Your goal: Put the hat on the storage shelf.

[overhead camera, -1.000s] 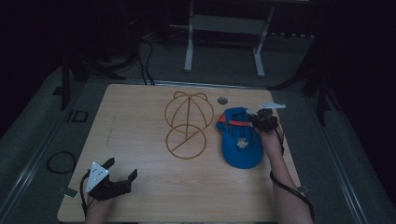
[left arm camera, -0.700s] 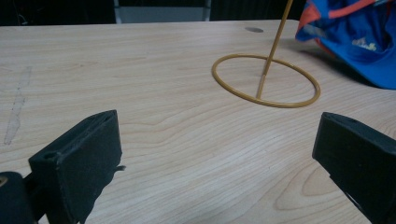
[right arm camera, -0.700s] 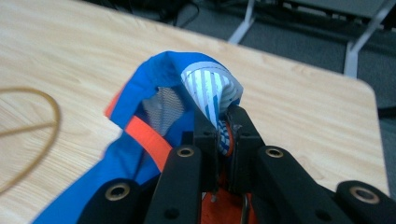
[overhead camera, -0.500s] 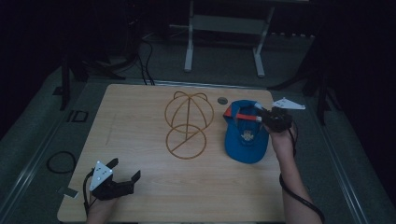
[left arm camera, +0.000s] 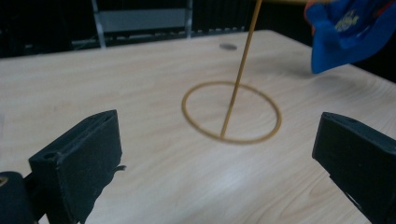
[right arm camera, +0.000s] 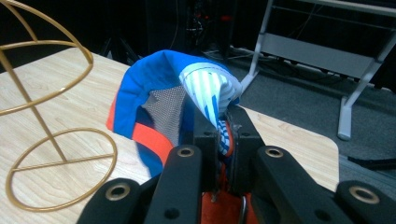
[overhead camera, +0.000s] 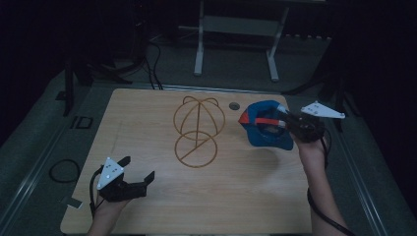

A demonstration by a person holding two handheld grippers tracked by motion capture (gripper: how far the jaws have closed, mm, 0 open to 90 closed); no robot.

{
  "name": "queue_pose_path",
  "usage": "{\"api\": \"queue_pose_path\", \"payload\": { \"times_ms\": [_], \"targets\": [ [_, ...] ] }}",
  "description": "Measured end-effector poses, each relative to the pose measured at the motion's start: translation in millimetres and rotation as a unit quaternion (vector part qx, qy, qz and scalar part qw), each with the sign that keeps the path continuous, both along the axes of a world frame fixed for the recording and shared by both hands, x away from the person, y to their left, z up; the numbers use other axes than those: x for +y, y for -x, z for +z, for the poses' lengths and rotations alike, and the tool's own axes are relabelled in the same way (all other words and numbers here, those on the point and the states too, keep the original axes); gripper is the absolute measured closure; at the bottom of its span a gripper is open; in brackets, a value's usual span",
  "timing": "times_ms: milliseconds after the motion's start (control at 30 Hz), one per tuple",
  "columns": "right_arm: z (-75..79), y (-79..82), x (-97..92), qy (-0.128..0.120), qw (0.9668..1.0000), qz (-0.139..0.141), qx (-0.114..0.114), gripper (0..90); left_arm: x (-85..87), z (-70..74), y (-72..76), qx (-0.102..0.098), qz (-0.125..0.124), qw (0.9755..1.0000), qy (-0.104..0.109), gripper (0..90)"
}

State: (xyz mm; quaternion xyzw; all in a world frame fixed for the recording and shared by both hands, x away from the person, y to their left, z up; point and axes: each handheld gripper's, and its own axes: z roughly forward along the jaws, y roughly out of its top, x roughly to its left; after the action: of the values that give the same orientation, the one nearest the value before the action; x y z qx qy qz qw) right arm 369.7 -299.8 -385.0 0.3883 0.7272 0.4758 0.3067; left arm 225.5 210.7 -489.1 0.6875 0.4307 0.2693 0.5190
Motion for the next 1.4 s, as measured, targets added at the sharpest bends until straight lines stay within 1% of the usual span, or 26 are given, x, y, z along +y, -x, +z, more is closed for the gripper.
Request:
{"api": "queue_pose_path", "payload": {
  "times_ms": [167,233,300,333,367,400,433,467,500,533,600,633,667,700,733,800,867,933,1000,1033,1100,1167,1200,1233,1400],
  "targets": [
    [7.9,11.7,-3.2,-0.006,0.9999,0.001,-0.010,84.4,-4.8,31.7,-4.4,-0.020,-0.011,0.9997,0.002,1.8],
    [11.4,16.8,-3.8,-0.009,0.9999,0.003,-0.014,84.4,-8.2,44.6,-5.5,-0.032,-0.013,0.9994,-0.004,1.8],
    [15.1,22.2,-3.5,-0.009,0.9997,0.007,-0.019,84.4,-12.5,56.9,-6.9,-0.040,-0.021,0.9990,0.001,1.8],
    [17.0,25.0,-3.3,-0.012,0.9996,0.011,-0.022,84.4,-12.5,56.9,-6.9,-0.040,-0.021,0.9990,0.001,1.8],
    [18.9,27.4,-2.9,-0.012,0.9995,0.014,-0.025,84.4,-18.3,68.1,-8.8,-0.046,-0.031,0.9985,-0.002,1.8],
    [20.7,29.6,-2.1,-0.011,0.9995,0.014,-0.026,84.4,-21.8,73.1,-9.9,-0.050,-0.033,0.9982,-0.005,1.8],
    [22.3,31.4,-1.7,-0.011,0.9994,0.017,-0.027,84.4,-21.8,73.1,-9.9,-0.050,-0.033,0.9982,-0.005,1.9],
    [23.6,32.8,-1.3,-0.014,0.9993,0.020,-0.028,84.4,-28.9,82.2,-12.3,-0.057,-0.052,0.9970,-0.008,3.4],
    [24.8,34.0,-0.8,-0.014,0.9992,0.023,-0.029,84.4,-33.2,86.3,-13.2,-0.062,-0.052,0.9966,-0.015,4.7],
    [25.9,35.4,-0.2,-0.012,0.9992,0.023,-0.031,84.4,-37.8,90.0,-14.5,-0.066,-0.057,0.9960,-0.018,4.7],
    [27.9,38.6,-0.1,-0.018,0.9990,0.025,-0.033,84.4,-45.9,97.3,-17.5,-0.069,-0.065,0.9951,-0.026,4.7],
    [28.7,40.2,0.1,-0.016,0.9989,0.024,-0.037,84.4,-49.9,100.8,-19.5,-0.070,-0.069,0.9947,-0.032,4.7],
    [29.5,41.5,-0.1,-0.015,0.9989,0.023,-0.038,84.4,-49.9,100.8,-19.5,-0.070,-0.069,0.9947,-0.032,4.7],
    [30.0,42.5,-0.7,-0.020,0.9988,0.026,-0.037,84.4,-57.1,108.3,-24.4,-0.063,-0.076,0.9946,-0.032,4.7],
    [30.5,43.5,-1.1,-0.025,0.9986,0.028,-0.037,84.4,-60.2,112.0,-27.3,-0.059,-0.083,0.9944,-0.028,4.7],
    [31.0,46.3,-1.2,-0.027,0.9985,0.028,-0.038,84.4,-67.6,119.2,-32.4,-0.058,-0.087,0.9941,-0.030,4.8],
    [30.8,48.5,-1.5,-0.029,0.9984,0.031,-0.037,84.3,-75.9,126.3,-36.0,-0.062,-0.099,0.9926,-0.033,5.0],
    [30.4,51.2,-0.8,-0.026,0.9985,0.033,-0.036,84.3,-85.0,132.6,-39.4,-0.067,-0.110,0.9910,-0.036,5.1],
    [30.2,54.1,-0.1,-0.029,0.9981,0.039,-0.038,84.4,-94.9,138.0,-43.7,-0.064,-0.122,0.9899,-0.035,5.1],
    [30.6,56.1,0.7,-0.028,0.9981,0.040,-0.038,84.3,-100.2,140.7,-45.9,-0.064,-0.129,0.9889,-0.036,5.1],
    [32.0,60.9,2.1,-0.032,0.9975,0.046,-0.043,84.4,-112.1,145.4,-49.5,-0.069,-0.136,0.9873,-0.043,5.2],
    [34.0,66.2,4.4,-0.031,0.9970,0.052,-0.048,84.3,-123.3,148.8,-53.2,-0.071,-0.148,0.9855,-0.043,5.5],
    [34.0,66.2,4.4,-0.031,0.9970,0.052,-0.048,84.3,-123.3,148.8,-53.2,-0.071,-0.148,0.9855,-0.043,5.8],
    [35.9,70.9,6.9,-0.032,0.9964,0.060,-0.051,84.3,-134.6,151.1,-56.8,-0.074,-0.156,0.9837,-0.050,5.8],
    [39.9,81.1,14.5,-0.028,0.9948,0.077,-0.060,84.3,-160.0,152.7,-66.0,-0.069,-0.170,0.9814,-0.057,5.9]
  ]
}}
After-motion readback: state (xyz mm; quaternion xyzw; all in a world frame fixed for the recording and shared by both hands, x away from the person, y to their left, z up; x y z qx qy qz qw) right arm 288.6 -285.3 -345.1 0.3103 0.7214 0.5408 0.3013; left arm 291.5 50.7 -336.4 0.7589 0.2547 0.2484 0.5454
